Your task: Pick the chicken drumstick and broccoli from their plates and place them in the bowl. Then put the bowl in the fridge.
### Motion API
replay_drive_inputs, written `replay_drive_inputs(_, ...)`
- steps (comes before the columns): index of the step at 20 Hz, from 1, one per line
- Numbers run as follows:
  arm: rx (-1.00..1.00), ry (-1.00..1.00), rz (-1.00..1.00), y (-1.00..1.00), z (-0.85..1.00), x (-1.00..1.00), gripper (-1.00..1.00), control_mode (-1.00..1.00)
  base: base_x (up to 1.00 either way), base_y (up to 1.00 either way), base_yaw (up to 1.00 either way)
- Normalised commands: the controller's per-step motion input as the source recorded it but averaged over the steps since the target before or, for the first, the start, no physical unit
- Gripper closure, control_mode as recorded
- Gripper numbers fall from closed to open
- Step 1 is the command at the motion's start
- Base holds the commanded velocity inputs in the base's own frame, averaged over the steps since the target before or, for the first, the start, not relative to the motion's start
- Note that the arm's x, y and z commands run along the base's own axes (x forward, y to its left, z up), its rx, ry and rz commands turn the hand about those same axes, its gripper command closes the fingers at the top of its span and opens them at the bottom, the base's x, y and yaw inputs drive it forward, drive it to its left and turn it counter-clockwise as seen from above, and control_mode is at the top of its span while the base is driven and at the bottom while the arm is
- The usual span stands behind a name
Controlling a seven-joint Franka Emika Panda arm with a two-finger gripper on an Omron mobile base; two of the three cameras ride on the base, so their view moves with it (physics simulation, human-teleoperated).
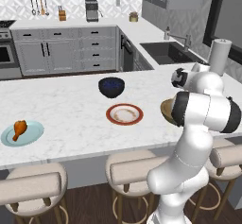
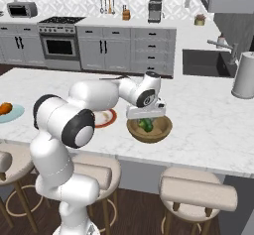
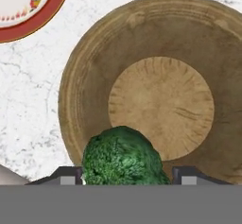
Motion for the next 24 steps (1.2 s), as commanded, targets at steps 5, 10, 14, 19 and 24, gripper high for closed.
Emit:
replay_drive_inputs(5,0.0,0.0,0.04,0.0,-0.07,0.16,-1.0,-1.0,0.0,0.0,0.0)
replay_drive_inputs(10,0.0,-0.02,0.02,-0.01,0.0,0.02,-1.0,-1.0,0.0,0.0,0.0)
replay_drive_inputs(14,0.0,-0.01,0.0,0.0,0.08,0.03,-1.0,-1.0,0.0,0.0,0.0)
replay_drive_inputs(19,-0.05,-0.12,-0.03,0.42,0.74,-0.24,-1.0,-1.0,0.0,0.0,0.0)
replay_drive_inputs(24,-0.03,-0.07,-0.11,1.0,0.81,-0.14,-1.0,-1.0,0.0,0.0,0.0)
